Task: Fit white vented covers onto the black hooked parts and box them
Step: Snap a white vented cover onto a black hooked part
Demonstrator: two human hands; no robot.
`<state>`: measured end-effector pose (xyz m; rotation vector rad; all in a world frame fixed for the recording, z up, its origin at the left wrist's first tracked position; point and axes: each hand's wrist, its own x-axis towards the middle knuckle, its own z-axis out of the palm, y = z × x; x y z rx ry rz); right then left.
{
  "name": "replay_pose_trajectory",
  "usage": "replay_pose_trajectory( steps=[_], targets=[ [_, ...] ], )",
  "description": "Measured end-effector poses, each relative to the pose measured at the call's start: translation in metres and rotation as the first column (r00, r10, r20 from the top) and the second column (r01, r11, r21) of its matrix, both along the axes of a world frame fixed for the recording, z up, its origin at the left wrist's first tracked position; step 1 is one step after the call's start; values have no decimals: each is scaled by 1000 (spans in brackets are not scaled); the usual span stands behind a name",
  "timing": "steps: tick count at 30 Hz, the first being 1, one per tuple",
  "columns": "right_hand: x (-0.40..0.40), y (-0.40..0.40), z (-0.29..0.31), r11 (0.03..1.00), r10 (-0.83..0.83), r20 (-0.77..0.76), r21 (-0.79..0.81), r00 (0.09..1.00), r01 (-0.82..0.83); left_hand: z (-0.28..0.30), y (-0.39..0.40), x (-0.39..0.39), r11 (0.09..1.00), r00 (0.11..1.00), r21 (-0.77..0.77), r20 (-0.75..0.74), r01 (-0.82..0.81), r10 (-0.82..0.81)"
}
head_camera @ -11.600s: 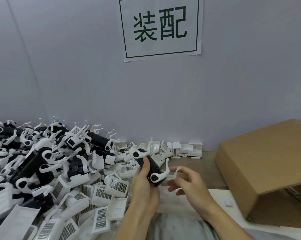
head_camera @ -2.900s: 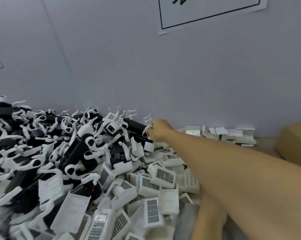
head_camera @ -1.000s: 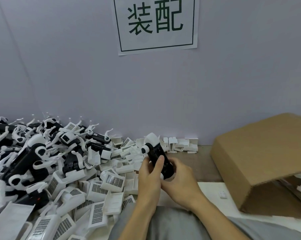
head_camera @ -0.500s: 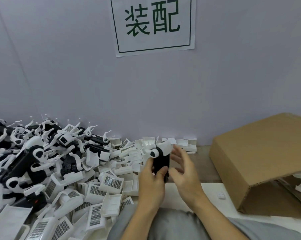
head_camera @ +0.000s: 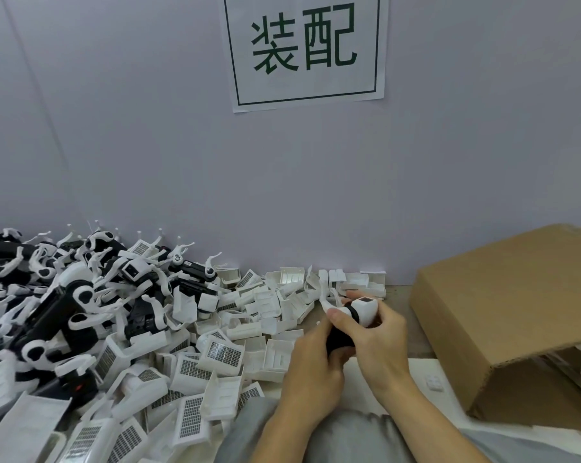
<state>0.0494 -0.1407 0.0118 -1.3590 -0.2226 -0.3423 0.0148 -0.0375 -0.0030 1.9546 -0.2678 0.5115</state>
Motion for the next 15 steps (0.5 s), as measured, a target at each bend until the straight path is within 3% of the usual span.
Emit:
replay_pose_trajectory(
  steps=[6,9,11,12,15],
  targets=[
    [-7,5,1,996,70,43,-62,997,-67,2,3,0,993,994,-61,34,-105,108],
    [-9,5,-2,982,171,21,-81,985,-169,6,2,3,937,987,-312,-12,-155,159],
    [-7,5,-3,987,148,-10,-58,989,-148,11,8,5,813,965,-520,-125,-263,232],
    [-5,4,-3,991,123,-35,-54,992,-125,13,11,5,702,960,-654,-189,-281,208],
    [0,3,-5,990,86,-122,-101,989,-98,23,20,2,258,977,-950,-201,-177,-69]
  ],
)
